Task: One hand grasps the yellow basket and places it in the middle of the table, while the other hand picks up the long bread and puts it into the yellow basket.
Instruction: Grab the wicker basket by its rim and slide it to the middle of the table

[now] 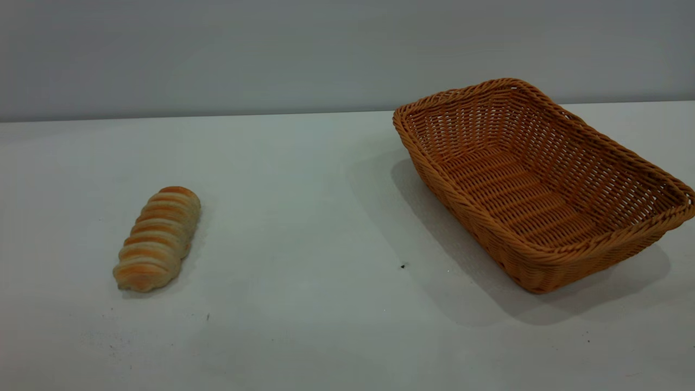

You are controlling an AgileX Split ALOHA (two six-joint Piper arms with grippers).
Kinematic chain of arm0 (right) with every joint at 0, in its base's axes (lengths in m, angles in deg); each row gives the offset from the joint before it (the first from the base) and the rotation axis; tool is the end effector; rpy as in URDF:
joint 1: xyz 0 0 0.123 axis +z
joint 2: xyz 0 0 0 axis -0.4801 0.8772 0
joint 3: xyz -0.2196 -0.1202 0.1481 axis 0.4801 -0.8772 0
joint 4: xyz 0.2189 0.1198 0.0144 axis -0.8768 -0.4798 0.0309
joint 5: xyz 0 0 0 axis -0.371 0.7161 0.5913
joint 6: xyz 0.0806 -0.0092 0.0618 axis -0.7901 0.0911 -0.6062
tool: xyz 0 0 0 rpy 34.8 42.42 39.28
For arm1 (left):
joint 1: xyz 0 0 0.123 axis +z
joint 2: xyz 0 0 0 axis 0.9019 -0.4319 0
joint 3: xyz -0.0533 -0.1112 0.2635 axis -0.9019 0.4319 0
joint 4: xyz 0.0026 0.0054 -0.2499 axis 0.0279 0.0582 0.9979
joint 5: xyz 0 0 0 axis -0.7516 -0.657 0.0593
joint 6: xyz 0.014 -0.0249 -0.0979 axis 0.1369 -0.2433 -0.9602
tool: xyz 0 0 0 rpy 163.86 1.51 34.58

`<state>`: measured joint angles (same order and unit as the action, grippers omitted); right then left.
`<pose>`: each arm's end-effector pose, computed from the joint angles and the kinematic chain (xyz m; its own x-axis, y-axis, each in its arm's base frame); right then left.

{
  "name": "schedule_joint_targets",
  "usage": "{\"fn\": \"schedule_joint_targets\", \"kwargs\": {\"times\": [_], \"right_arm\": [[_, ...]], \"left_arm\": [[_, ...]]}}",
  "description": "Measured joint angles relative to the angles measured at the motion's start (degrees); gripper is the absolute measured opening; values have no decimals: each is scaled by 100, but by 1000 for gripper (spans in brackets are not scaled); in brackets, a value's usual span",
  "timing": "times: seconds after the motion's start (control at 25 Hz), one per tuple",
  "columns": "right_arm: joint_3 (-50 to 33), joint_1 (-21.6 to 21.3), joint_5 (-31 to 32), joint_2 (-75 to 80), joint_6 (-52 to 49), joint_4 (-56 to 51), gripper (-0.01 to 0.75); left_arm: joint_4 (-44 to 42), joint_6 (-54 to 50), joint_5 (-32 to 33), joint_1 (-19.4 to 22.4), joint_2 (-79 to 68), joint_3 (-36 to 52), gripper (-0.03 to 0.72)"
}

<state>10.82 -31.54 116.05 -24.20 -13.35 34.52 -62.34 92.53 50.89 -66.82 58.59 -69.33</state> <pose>-0.0063 0.0032 0.2566 -0.5279 -0.0077 -0.8493 0.0083 0.9999 -0.0141 -0.0088 -0.0068 0.2609 -0.4970 0.1513 -0.8545 0.1687 0.9827 0.0759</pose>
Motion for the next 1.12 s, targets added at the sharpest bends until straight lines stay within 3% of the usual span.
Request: {"fn": "schedule_joint_targets", "kwargs": {"times": [0.6, 0.96, 1.12], "right_arm": [[0, 136, 0, 0, 0, 0, 577], [0, 676, 0, 0, 0, 0, 577], [0, 1125, 0, 0, 0, 0, 577]], "left_arm": [[0, 0, 0, 0, 0, 0, 513], [0, -2, 0, -121, 0, 0, 510], [0, -13, 0, -149, 0, 0, 510]]}}
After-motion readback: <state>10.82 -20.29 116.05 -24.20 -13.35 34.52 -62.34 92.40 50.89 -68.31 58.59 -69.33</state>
